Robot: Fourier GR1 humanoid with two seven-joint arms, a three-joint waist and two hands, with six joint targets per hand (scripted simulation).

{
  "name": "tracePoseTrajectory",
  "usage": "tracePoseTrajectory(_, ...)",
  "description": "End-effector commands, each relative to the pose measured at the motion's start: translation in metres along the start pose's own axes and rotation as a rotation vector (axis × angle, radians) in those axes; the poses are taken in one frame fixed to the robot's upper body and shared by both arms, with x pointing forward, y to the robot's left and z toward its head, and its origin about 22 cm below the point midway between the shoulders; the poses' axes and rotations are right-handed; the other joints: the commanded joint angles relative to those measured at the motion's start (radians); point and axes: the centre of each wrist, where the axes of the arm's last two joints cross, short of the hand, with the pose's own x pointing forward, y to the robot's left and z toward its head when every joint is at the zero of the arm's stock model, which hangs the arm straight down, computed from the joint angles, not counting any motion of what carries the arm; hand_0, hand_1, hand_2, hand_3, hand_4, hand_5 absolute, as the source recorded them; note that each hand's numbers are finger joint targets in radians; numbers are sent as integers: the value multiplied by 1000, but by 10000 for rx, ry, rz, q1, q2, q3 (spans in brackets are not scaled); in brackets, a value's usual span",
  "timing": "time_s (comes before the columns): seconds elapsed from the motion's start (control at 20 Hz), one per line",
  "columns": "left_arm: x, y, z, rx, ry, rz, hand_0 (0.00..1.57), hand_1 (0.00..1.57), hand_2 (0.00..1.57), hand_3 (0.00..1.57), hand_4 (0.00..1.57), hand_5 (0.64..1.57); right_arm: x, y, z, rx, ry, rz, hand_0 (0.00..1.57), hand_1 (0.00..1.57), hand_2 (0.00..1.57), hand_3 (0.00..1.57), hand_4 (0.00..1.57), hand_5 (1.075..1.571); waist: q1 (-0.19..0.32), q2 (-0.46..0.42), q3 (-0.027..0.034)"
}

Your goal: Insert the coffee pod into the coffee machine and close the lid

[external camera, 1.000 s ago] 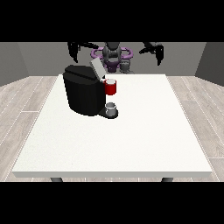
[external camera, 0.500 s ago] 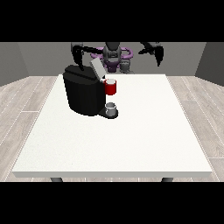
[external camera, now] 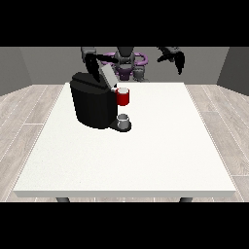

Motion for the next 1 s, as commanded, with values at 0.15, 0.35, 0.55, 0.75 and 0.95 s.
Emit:
tracePoseTrajectory(0.15, 0, 12, 12, 496, 34, -480, 0, 0, 0, 0, 347, 1571, 10, 16, -9, 238, -167, 245, 0, 0, 0, 0, 129, 1571, -225, 259, 0)
tracePoseTrajectory(0.35, 4, 18, 8, 201, -5, -374, 0, 0, 0, 0, 339, 1571, 37, 18, -21, 497, -876, 951, 0, 0, 0, 0, 200, 1571, 50, 589, -1)
tracePoseTrajectory(0.55, -5, -13, 9, 219, 258, -464, 0, 0, 0, 0, 363, 1571, 49, 38, -25, 1041, -850, 1310, 0, 0, 0, 0, 119, 1571, -35, 331, -1)
tracePoseTrajectory(0.75, 16, 4, -9, 18, -334, -257, 0, 0, 0, 0, 362, 1571, 75, 49, -32, 1167, -1650, 1486, 0, 0, 0, 0, 0, 1571, 289, 798, -2)
tracePoseTrajectory(0.95, 20, -2, -4, -202, -311, -638, 0, 0, 0, 0, 383, 1571, 75, 31, -33, 994, -1752, 1494, 0, 0, 0, 0, 0, 1571, 759, 1001, 3)
